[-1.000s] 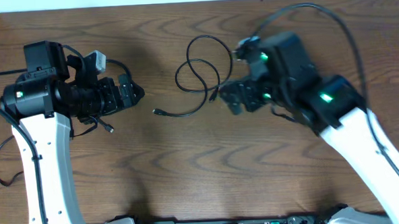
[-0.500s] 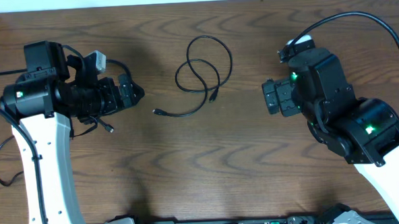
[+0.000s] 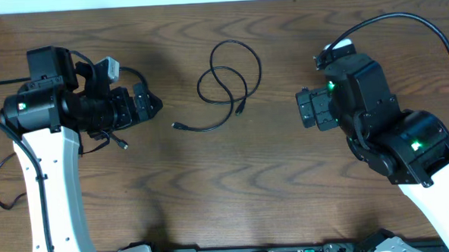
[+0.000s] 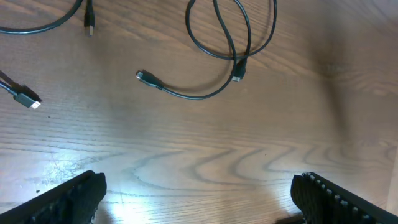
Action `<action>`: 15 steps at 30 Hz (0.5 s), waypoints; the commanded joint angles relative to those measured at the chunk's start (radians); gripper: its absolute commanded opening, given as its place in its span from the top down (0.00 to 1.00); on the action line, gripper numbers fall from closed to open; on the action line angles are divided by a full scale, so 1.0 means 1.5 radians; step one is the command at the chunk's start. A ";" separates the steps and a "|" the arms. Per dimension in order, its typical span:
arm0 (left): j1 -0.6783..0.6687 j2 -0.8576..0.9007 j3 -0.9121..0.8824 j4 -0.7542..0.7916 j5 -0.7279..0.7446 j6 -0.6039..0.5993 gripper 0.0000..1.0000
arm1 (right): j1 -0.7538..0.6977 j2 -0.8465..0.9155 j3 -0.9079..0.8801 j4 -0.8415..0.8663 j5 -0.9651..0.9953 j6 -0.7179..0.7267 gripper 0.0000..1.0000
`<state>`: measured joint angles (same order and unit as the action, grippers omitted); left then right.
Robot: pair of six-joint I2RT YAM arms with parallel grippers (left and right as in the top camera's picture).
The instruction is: Untangle cables
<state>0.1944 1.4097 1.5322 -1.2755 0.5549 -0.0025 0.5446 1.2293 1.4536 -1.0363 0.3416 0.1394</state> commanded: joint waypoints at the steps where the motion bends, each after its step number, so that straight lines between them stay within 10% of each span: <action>1: -0.002 -0.007 0.007 0.000 0.006 0.006 0.00 | 0.000 -0.001 0.005 -0.003 0.014 -0.009 0.01; 15: -0.002 -0.014 0.007 0.000 0.006 0.006 0.00 | 0.000 -0.001 0.005 -0.003 0.014 -0.009 0.01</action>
<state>0.1944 1.4097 1.5322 -1.2751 0.5549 -0.0025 0.5446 1.2293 1.4536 -1.0363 0.3416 0.1394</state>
